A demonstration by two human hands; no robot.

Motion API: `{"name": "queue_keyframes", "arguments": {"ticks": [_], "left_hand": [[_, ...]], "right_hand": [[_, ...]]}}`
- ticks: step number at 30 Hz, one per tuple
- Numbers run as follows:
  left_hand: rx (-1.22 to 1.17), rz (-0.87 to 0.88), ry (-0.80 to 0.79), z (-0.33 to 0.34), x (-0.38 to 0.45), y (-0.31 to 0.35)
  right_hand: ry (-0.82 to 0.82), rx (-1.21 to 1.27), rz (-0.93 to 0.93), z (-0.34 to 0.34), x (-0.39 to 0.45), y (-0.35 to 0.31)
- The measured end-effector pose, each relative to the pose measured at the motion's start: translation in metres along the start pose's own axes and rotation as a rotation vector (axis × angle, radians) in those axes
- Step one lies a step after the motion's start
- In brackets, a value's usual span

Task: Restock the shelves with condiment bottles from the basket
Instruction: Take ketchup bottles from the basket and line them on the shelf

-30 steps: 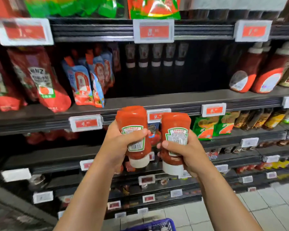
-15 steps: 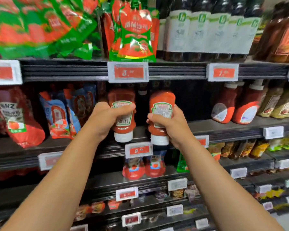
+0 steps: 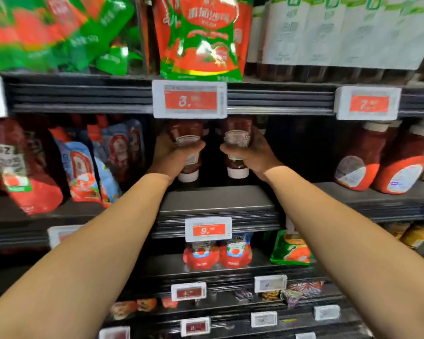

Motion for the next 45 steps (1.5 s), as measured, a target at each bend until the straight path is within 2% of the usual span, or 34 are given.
{"name": "queue_keyframes", "arguments": {"ticks": [9,11,13,15,17,20,23,25,27,29,34,38,41,45], "left_hand": [[0.043,-0.035,-0.034,-0.006,0.003,-0.015],[0.051,-0.068,-0.033,-0.008,0.002,-0.018],[0.06,-0.112,-0.036,-0.01,0.002,-0.023],[0.091,-0.129,-0.034,-0.011,0.001,-0.025],[0.108,-0.113,-0.033,-0.01,0.001,-0.026],[0.138,-0.067,-0.04,-0.012,0.001,-0.025],[0.306,-0.025,-0.031,-0.014,0.002,-0.024],[0.371,-0.013,-0.038,-0.015,0.003,-0.024],[0.389,-0.032,-0.071,-0.015,0.004,-0.027],[0.358,-0.043,-0.101,-0.015,0.004,-0.029],[0.212,-0.106,-0.093,-0.015,0.007,-0.035],[0.267,-0.084,-0.028,-0.019,0.008,-0.035],[0.302,-0.085,0.026,-0.02,0.01,-0.035],[0.369,-0.083,0.085,-0.02,0.01,-0.033]], "right_hand": [[0.046,-0.116,-0.009,-0.005,0.01,0.014],[0.167,-0.182,-0.01,-0.01,0.0,0.008],[0.383,-0.239,-0.035,-0.014,-0.019,-0.002],[0.533,-0.344,-0.181,-0.008,-0.041,-0.012],[0.471,-0.4,-0.265,0.015,-0.055,-0.023],[0.196,-0.409,-0.203,0.067,-0.046,-0.037],[0.193,-0.573,-0.164,0.107,-0.022,-0.047],[0.208,-0.564,-0.208,0.12,-0.012,-0.048],[0.241,-0.497,-0.301,0.121,-0.004,-0.046],[0.228,-0.396,-0.316,0.112,0.005,-0.037],[-0.06,0.115,-0.215,0.094,0.02,-0.01],[-0.167,0.238,-0.078,0.098,0.023,-0.008],[-0.117,0.174,-0.11,0.103,0.02,-0.011],[0.012,-0.158,-0.153,0.104,0.015,-0.01]]}}
Point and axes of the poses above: each hand's wrist, its own x-axis towards the middle knuckle, its own z-axis out of the palm, y = z × x, the point moved 2 cm from there along x, towards the middle knuckle, and after that the axes turned 9 degrees about z, right-handed, at the moved point
